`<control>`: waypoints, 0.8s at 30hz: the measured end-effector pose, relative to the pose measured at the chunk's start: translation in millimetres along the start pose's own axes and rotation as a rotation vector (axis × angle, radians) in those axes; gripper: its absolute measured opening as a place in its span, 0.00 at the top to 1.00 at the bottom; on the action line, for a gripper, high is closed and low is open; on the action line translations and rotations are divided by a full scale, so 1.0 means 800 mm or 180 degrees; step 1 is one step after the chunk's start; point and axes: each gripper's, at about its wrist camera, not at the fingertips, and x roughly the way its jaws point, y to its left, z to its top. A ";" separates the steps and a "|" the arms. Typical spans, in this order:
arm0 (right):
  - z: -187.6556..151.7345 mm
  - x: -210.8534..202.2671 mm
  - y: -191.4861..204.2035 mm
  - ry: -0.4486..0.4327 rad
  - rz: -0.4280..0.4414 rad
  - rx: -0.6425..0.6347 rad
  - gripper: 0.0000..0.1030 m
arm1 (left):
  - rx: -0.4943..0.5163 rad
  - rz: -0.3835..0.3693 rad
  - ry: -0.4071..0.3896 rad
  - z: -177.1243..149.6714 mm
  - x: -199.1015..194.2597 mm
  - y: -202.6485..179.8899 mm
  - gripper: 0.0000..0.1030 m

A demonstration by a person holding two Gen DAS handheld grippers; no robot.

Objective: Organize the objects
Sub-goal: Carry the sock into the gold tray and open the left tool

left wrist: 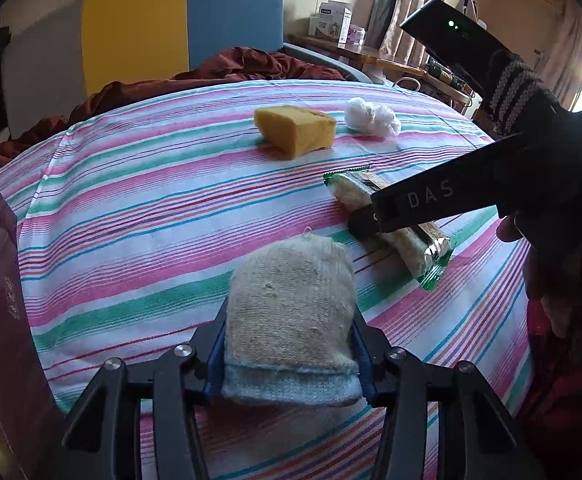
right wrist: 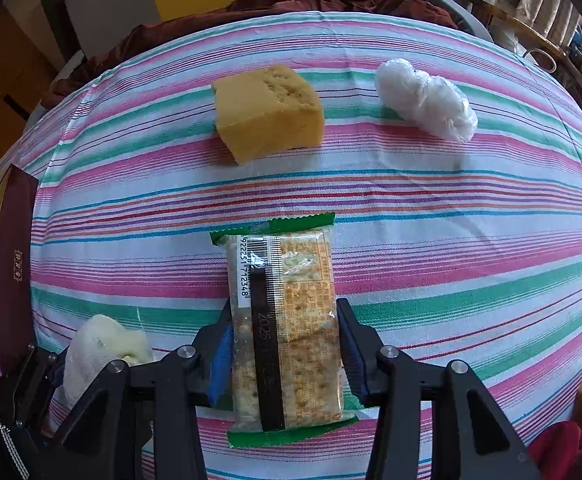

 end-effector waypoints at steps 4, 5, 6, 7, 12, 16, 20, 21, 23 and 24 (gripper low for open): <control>0.004 0.001 -0.002 -0.0042 -0.0054 -0.0101 0.53 | -0.0046 0.0050 0.0005 -0.007 -0.019 -0.001 0.51; 0.004 0.000 0.001 -0.0054 -0.0068 -0.0124 0.53 | -0.0054 0.0041 -0.0024 -0.007 -0.026 -0.002 0.51; 0.005 0.000 0.001 -0.0063 -0.0081 -0.0145 0.53 | -0.0043 0.0036 -0.0072 -0.007 -0.035 -0.003 0.51; 0.006 0.002 0.016 -0.0070 -0.0093 -0.0160 0.53 | -0.0023 0.0044 -0.0125 -0.006 -0.045 -0.005 0.51; 0.005 0.004 0.030 -0.0099 -0.0152 -0.0229 0.54 | 0.0006 0.0117 -0.0298 -0.003 -0.084 -0.009 0.50; 0.007 0.010 0.033 -0.0126 -0.0196 -0.0286 0.54 | -0.0022 0.0193 -0.0386 -0.007 -0.106 -0.002 0.50; 0.002 0.014 0.027 -0.0147 -0.0227 -0.0320 0.54 | -0.0080 0.0263 -0.0481 -0.011 -0.127 0.008 0.50; 0.002 0.015 0.027 -0.0153 -0.0234 -0.0328 0.54 | -0.0102 0.0286 -0.0497 -0.013 -0.131 0.012 0.50; 0.002 0.015 0.025 -0.0165 -0.0254 -0.0349 0.54 | -0.0150 0.0321 -0.0531 -0.017 -0.141 0.020 0.50; 0.002 0.015 0.025 -0.0172 -0.0263 -0.0361 0.54 | -0.0171 0.0339 -0.0547 -0.018 -0.145 0.025 0.50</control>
